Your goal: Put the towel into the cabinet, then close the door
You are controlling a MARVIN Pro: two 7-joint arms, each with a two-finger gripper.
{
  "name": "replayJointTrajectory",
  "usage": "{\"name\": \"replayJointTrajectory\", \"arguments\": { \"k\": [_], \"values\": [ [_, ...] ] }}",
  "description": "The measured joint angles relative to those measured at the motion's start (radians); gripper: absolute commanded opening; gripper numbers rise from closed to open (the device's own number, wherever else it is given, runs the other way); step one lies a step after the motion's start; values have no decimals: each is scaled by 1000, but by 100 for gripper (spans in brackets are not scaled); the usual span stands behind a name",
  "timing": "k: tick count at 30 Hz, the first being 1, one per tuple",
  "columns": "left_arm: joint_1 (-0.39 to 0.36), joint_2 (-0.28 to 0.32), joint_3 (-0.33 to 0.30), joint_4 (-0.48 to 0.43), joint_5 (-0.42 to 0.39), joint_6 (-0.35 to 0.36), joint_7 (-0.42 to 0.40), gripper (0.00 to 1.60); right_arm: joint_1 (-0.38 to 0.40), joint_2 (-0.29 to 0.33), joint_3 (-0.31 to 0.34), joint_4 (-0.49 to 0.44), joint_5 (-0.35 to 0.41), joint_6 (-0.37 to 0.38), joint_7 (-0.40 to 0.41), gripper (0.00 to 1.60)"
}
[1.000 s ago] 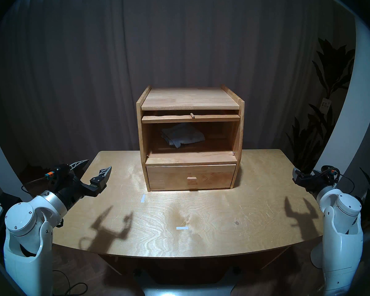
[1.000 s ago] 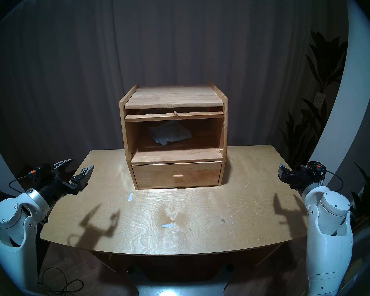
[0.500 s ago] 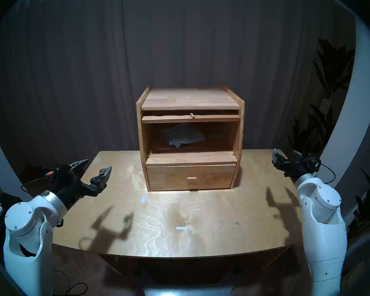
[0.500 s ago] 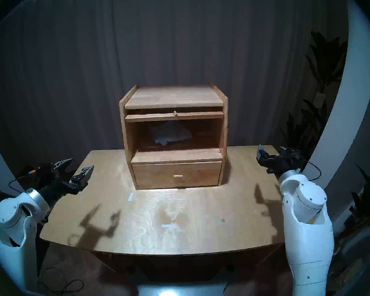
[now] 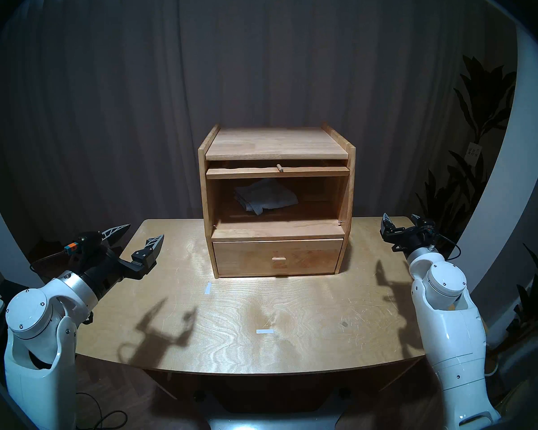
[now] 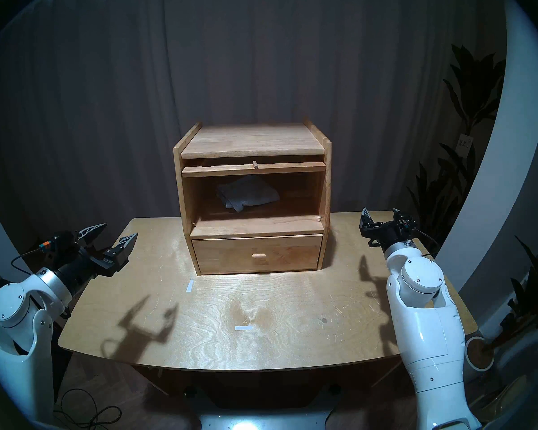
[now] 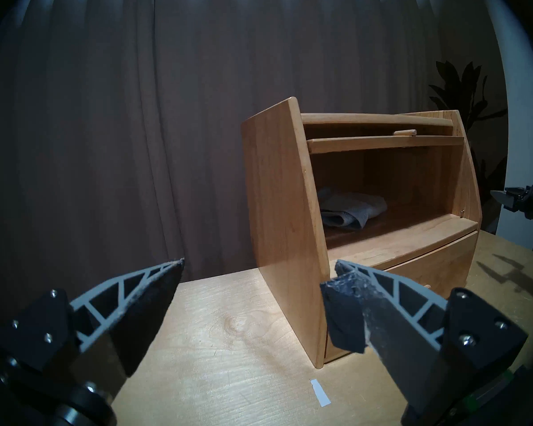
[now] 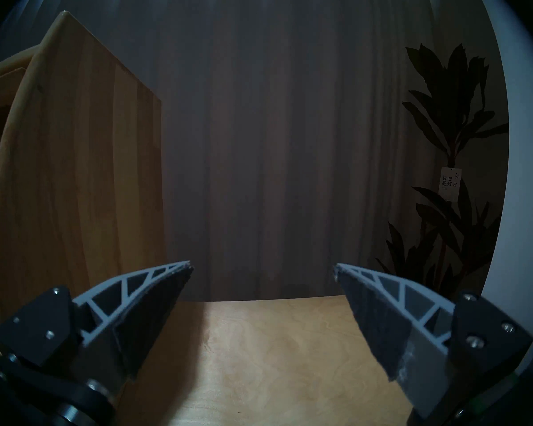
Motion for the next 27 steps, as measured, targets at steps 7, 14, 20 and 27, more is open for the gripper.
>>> {"name": "replayJointTrajectory", "arguments": {
  "k": [7,14,20,27],
  "values": [
    [-46,46,44,-38,73,-49,2,160,66,7,-31,80,-30,-43,-25,160],
    [-74,119,87,-76,225,-147,-3,160,130,9,-54,145,-53,-70,-44,160],
    [-81,170,115,-87,329,-214,-23,160,158,10,-65,170,-64,-83,-54,160],
    [-87,239,149,-83,474,-316,-53,160,186,13,-79,198,-80,-101,-67,160]
  ]
}}
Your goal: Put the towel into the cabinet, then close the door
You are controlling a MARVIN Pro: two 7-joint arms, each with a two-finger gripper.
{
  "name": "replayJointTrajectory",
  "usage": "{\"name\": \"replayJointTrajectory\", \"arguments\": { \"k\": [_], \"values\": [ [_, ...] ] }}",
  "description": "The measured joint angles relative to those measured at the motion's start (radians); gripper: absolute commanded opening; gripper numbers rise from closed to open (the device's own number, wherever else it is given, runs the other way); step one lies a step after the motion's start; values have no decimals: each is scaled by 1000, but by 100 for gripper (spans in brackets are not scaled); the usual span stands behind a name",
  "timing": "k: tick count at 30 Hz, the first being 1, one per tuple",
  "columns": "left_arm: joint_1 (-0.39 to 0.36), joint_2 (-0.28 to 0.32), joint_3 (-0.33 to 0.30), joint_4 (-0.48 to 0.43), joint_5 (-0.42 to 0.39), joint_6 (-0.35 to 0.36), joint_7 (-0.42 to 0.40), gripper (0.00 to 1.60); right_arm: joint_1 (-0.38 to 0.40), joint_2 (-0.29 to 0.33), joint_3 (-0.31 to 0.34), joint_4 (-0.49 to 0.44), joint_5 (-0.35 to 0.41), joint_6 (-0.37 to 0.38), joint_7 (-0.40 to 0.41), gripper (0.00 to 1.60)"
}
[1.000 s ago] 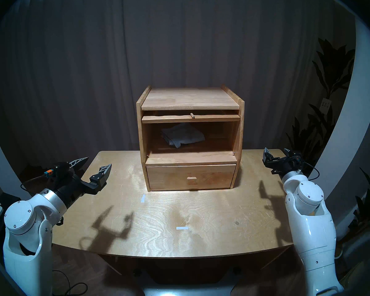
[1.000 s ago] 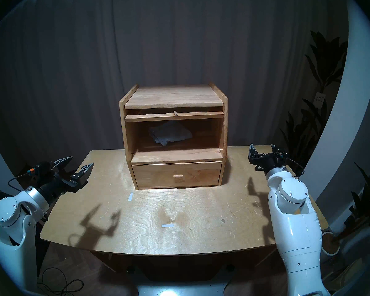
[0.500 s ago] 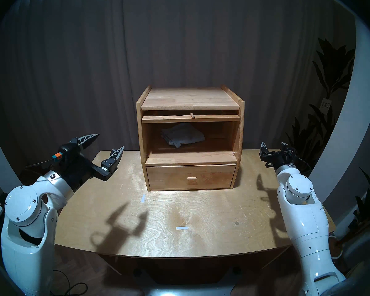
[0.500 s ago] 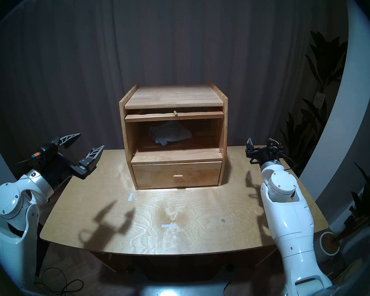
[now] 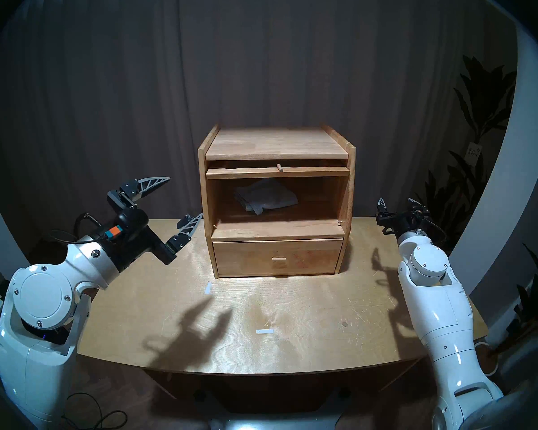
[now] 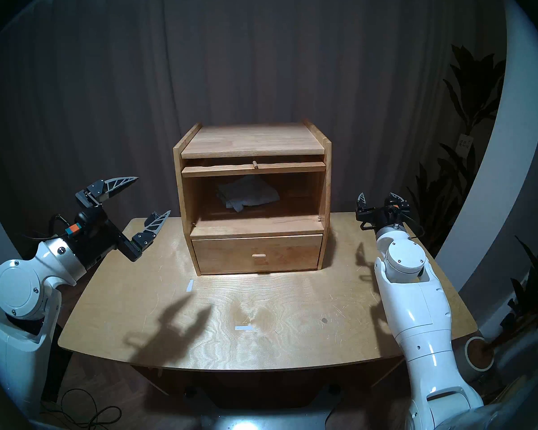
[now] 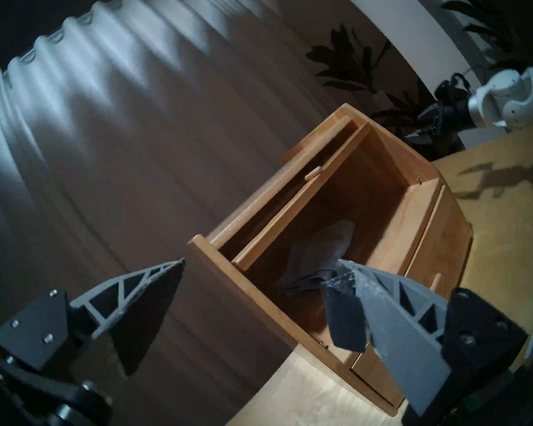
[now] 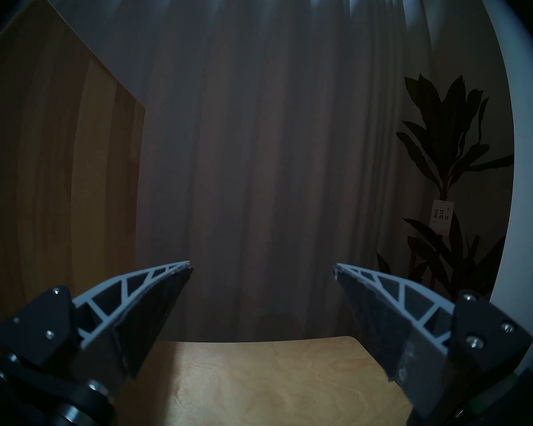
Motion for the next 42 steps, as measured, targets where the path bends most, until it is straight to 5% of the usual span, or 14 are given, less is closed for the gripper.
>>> {"name": "replayJointTrajectory", "arguments": {
  "k": [21,32,42],
  "values": [
    [-153,203,99,137,390,-305,1,160,39,15,-25,80,-50,-66,-32,160],
    [-264,261,219,183,524,-371,41,160,55,19,-36,108,-70,-104,-46,160],
    [-354,260,319,238,588,-345,57,160,65,22,-44,127,-84,-129,-58,160]
  ]
}}
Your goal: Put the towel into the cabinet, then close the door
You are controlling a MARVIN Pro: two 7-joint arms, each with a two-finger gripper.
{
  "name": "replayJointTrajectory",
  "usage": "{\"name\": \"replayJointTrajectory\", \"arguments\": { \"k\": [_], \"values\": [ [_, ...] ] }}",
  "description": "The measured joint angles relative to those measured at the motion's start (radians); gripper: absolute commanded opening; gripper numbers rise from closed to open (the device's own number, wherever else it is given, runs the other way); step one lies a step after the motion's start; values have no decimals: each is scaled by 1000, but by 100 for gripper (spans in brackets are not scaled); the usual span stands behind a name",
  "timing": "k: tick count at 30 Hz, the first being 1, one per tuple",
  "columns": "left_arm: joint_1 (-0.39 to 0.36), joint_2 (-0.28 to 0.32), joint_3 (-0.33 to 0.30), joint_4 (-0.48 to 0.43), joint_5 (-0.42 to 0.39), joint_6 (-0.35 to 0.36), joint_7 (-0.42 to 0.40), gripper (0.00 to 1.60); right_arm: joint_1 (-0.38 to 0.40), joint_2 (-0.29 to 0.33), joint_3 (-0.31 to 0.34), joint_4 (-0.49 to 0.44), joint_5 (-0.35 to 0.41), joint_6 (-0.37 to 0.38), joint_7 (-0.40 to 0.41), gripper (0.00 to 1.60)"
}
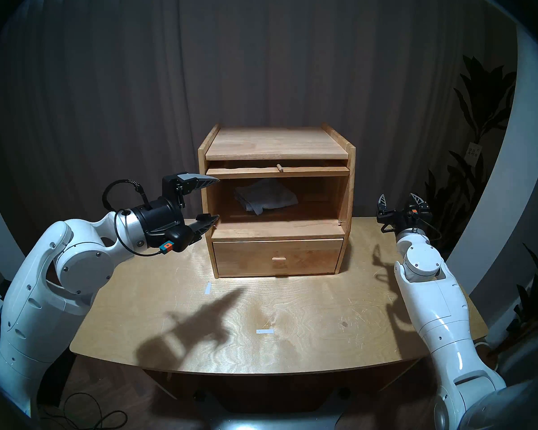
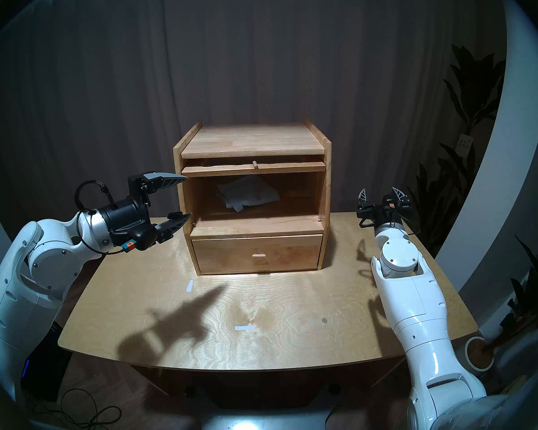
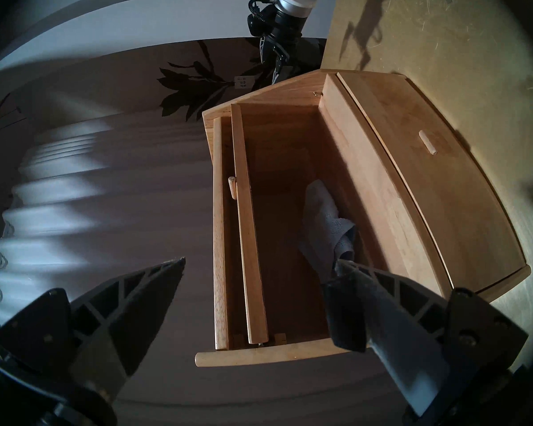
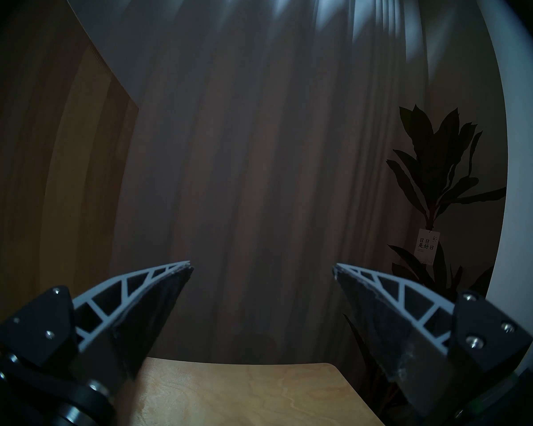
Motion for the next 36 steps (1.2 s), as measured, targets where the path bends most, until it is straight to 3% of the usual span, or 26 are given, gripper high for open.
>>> {"name": "replayJointTrajectory", "arguments": {
  "k": [19,36],
  "values": [
    [-172,-84,167,71,101,115,-12,160,14,3,-11,29,-19,-35,-18,160],
    [-326,-201,281,203,192,209,-86,160,22,5,-19,49,-33,-59,-33,160]
  ]
}}
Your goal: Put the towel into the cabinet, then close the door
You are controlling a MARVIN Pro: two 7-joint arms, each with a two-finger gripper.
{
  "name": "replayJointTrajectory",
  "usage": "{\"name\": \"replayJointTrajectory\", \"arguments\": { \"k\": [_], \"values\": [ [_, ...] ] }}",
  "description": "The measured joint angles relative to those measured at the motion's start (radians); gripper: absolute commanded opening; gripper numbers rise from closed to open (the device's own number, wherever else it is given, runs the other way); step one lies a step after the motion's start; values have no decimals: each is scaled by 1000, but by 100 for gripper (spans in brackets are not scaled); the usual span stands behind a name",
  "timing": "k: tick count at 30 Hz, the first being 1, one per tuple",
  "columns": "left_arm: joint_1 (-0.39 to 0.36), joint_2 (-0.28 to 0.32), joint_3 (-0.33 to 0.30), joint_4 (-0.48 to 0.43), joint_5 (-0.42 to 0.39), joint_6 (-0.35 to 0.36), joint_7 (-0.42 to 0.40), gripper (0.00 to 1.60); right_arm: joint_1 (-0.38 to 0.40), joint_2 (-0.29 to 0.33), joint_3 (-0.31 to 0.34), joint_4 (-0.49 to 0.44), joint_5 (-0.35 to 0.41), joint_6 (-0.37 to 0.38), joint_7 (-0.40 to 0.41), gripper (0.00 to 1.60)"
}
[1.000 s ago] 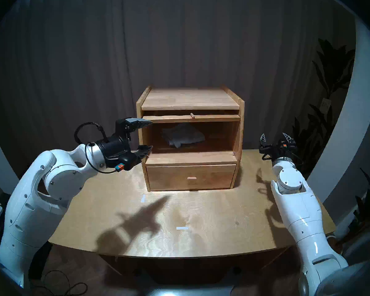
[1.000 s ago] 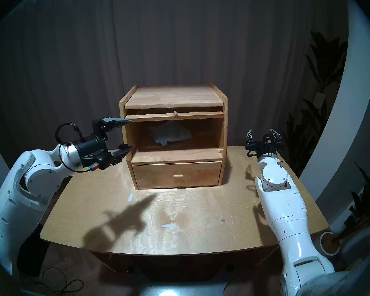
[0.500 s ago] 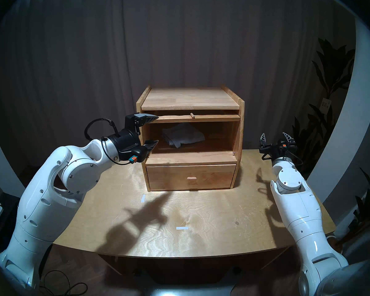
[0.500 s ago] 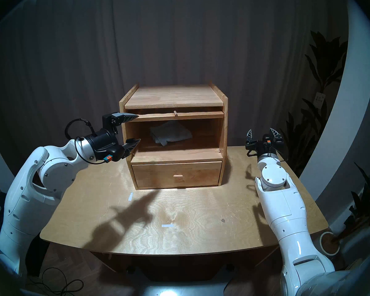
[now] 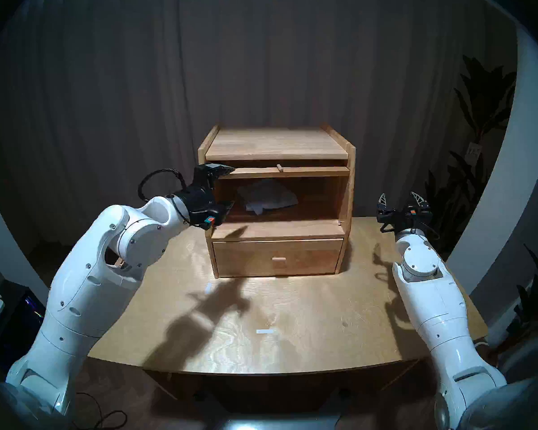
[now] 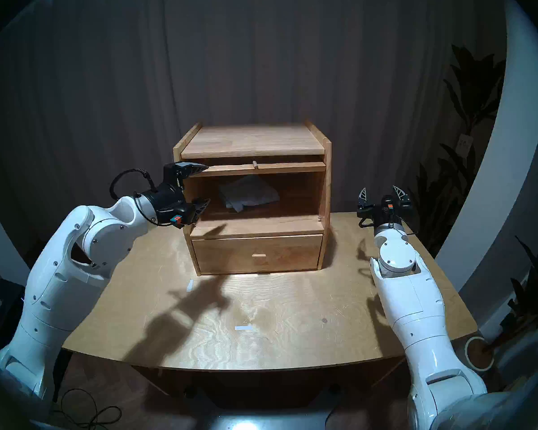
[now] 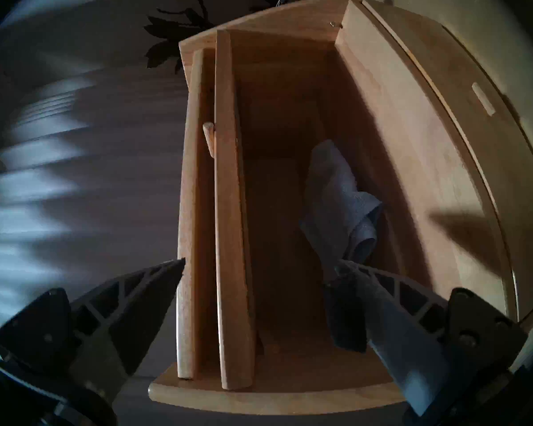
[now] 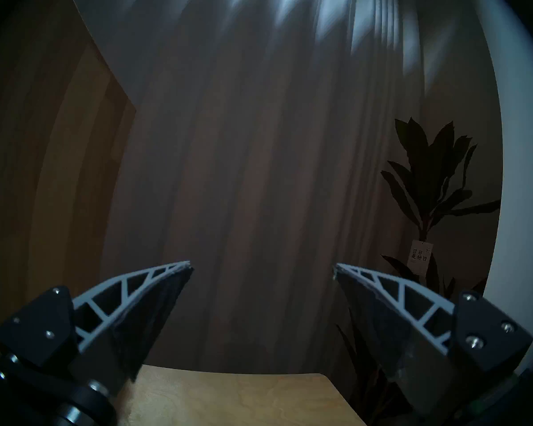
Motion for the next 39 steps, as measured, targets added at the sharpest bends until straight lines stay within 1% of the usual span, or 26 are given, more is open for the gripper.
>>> {"name": "replayJointTrajectory", "arguments": {
  "k": [5,9,11,16,21,22,23,27,30,35,39],
  "values": [
    [-40,-35,17,36,29,25,-24,160,3,0,-2,5,-3,-8,-4,160],
    [-71,-62,23,45,56,48,-46,160,5,1,-3,9,-6,-16,-7,160],
    [-86,-77,33,38,70,62,-64,160,6,1,-4,12,-7,-22,-8,160],
    [-128,-105,87,-25,98,97,-148,160,12,1,-5,24,-10,-49,-13,160],
    [-151,-101,145,-66,161,177,-257,160,21,0,-8,49,-13,-105,-19,160],
    [-156,-98,159,-74,180,203,-288,160,24,0,-9,60,-14,-123,-20,160],
    [-157,-98,162,-76,184,209,-295,160,24,0,-9,63,-15,-127,-21,160],
    [-181,-98,196,-79,253,288,-390,160,34,-2,-12,99,-18,-179,-24,160],
    [-201,-105,202,-64,292,323,-432,160,38,-4,-14,116,-19,-201,-26,160],
    [-243,-123,200,-40,353,376,-474,160,47,-6,-17,134,-23,-232,-29,160],
    [-270,-142,206,-62,403,428,-510,160,57,-7,-20,147,-26,-263,-32,160]
  ]
}}
